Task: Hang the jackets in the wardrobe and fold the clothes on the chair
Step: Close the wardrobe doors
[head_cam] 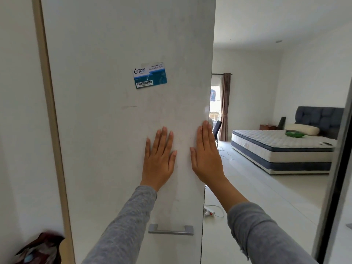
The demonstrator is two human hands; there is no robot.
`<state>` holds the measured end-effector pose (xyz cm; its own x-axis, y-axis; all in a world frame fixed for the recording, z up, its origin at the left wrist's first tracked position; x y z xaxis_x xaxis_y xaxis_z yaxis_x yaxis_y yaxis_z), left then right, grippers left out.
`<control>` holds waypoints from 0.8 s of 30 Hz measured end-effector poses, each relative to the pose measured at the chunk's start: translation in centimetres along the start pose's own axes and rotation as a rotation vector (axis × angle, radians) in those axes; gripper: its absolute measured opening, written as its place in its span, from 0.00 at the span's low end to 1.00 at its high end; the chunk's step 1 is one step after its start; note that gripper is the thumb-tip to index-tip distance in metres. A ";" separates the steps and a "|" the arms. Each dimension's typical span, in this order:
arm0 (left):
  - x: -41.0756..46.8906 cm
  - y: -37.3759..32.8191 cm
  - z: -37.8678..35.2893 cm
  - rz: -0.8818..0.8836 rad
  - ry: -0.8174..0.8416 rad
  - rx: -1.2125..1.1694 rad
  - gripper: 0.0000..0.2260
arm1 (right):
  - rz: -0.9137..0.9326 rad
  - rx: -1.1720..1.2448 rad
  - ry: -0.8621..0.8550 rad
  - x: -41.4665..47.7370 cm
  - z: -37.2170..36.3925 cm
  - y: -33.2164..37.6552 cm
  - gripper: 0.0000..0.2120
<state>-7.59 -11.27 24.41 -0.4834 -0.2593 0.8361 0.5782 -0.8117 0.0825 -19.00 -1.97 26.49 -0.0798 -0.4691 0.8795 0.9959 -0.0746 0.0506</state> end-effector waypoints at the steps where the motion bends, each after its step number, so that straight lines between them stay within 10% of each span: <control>1: -0.2 0.0 -0.3 0.000 -0.010 0.002 0.27 | -0.002 0.002 0.005 0.1 -0.3 -0.2 0.31; 24: -0.1 0.9 -2.5 -0.021 -0.207 0.087 0.25 | -0.044 -0.241 -0.122 1.2 -2.9 -0.7 0.31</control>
<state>-8.62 -13.25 23.03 -0.3561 -0.1227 0.9263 0.6280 -0.7656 0.1400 -19.88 -5.08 26.12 -0.1029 -0.3527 0.9301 0.9517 -0.3069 -0.0111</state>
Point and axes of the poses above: each hand's wrist, its own x-axis towards the middle knuckle, its own z-axis out of the back of the hand, y = z × x, the point moved 7 cm from there along x, towards the middle knuckle, and after that the axes turned 10 degrees about y, right-handed, at the moved point
